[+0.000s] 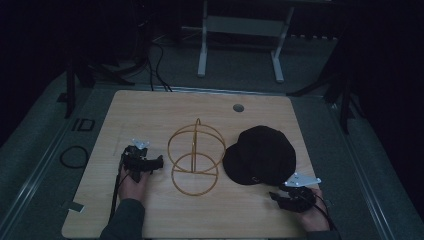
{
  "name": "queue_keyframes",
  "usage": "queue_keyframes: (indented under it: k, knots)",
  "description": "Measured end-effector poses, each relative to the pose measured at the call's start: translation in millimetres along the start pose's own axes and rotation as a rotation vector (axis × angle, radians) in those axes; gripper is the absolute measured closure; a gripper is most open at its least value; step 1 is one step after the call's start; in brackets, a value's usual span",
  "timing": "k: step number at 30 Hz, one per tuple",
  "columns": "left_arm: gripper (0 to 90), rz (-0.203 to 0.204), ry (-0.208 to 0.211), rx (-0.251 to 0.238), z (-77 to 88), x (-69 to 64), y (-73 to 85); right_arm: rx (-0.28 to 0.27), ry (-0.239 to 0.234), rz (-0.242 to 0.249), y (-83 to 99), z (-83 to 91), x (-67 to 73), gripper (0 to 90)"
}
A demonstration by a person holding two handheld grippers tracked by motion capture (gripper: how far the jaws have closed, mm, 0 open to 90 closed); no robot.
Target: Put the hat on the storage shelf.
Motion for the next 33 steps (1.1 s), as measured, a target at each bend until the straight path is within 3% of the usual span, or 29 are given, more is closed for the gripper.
queue_keyframes:
  k: [5, 15, 27, 33]
  knots:
    - [5.0, -0.001, 0.000, 0.000, 0.0, 0.1, 0.0, 0.005, -0.043, 0.053, -4.3, 5.1, 10.2, 51.8]
    - [5.0, 0.000, 0.000, 0.000, 0.0, 0.0, 0.0, -0.067, -0.152, 0.135, -28.1, 16.0, 32.9, 50.3]
    - [5.0, 0.000, 0.000, 0.000, 0.0, 0.0, 0.0, -0.083, -0.170, 0.213, -59.1, 23.7, 43.0, 42.8]
    - [5.0, -0.001, 0.000, 0.000, 0.0, 0.1, 0.0, -0.054, -0.180, 0.280, -77.3, 22.7, 51.0, 42.3]
Point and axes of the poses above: each handheld gripper's, and its own axes: z roughly backward along the jaws, y roughly out of its underside, x roughly to its left, the point moved 7 cm from there along -z, roughly forward along the jaws, and after that the axes turned 8 degrees about x, right-handed, at the moved point
